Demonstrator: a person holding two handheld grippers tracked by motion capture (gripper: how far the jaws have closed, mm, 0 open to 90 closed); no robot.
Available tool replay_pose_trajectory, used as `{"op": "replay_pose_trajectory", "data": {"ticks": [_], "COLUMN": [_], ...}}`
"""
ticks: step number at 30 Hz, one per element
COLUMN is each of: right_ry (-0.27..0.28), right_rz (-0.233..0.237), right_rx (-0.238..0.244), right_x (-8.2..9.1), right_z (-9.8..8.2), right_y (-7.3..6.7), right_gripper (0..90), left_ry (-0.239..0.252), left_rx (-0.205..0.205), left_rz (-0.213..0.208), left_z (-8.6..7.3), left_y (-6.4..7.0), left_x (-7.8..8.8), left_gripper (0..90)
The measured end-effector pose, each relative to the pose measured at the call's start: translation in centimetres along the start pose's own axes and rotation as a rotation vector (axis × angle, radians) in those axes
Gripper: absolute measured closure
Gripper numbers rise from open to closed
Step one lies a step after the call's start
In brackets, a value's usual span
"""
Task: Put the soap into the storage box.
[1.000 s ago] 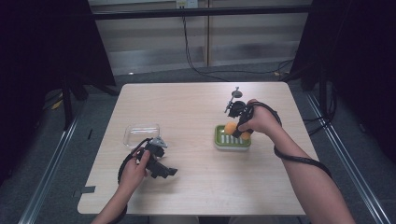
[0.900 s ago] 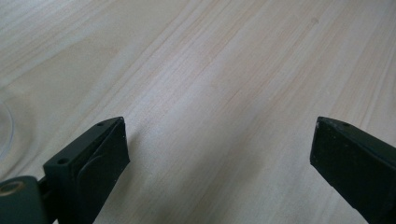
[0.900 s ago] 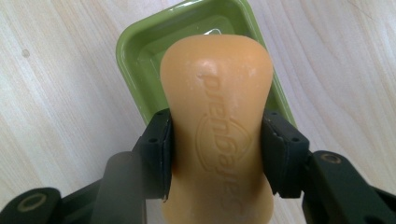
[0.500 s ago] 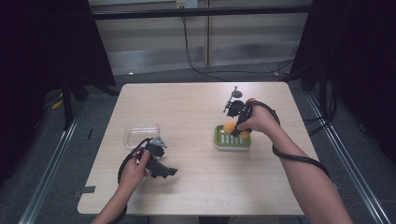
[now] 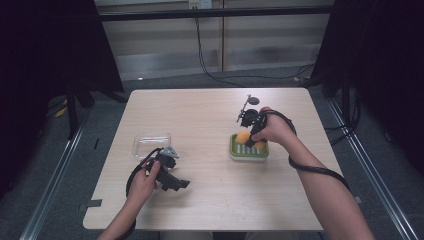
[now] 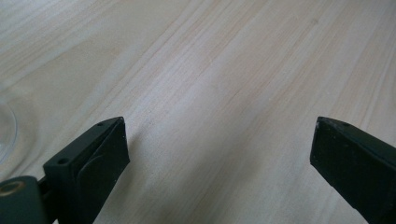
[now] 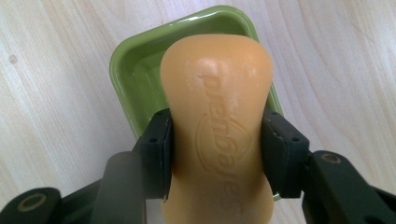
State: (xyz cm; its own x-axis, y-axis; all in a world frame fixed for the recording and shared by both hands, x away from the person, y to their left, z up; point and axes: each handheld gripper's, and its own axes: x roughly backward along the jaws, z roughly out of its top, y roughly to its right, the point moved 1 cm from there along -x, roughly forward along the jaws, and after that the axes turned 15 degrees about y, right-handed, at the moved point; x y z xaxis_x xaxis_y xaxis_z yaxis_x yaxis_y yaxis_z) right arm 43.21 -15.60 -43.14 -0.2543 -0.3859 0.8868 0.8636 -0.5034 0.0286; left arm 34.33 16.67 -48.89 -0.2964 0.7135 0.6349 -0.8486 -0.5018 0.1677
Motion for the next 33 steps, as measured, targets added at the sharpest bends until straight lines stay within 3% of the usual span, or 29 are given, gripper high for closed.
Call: {"op": "replay_pose_trajectory", "data": {"ticks": [11, 12, 14, 18, 33], "right_ry": [0.005, 0.005, 0.001, 0.009, 0.007], "right_rz": [0.009, 0.009, 0.007, 0.013, 0.019], "right_rx": [0.031, 0.031, 0.041, 0.046, 0.064], "right_x": [-0.6, -0.6, -0.8, -1.1, -1.5], "right_z": [-0.1, -0.1, -0.1, -0.1, -0.3], "right_y": [-0.1, -0.1, -0.1, -0.2, -0.2], "right_gripper": [50.1, 50.1, 50.1, 50.1, 50.1], "left_ry": [-0.007, -0.028, -0.008, -0.003, -0.006], "left_rx": [-0.014, -0.039, -0.013, -0.001, -0.006], "left_rz": [-0.003, -0.009, -0.001, 0.003, 0.000], "left_z": [0.0, 0.1, 0.0, 0.0, 0.0], "left_y": [0.0, -0.2, 0.0, 0.1, 0.0], "left_x": [0.0, 0.1, 0.0, 0.0, 0.0], "left_gripper": [4.2, 4.2, 4.2, 4.2, 4.2]}}
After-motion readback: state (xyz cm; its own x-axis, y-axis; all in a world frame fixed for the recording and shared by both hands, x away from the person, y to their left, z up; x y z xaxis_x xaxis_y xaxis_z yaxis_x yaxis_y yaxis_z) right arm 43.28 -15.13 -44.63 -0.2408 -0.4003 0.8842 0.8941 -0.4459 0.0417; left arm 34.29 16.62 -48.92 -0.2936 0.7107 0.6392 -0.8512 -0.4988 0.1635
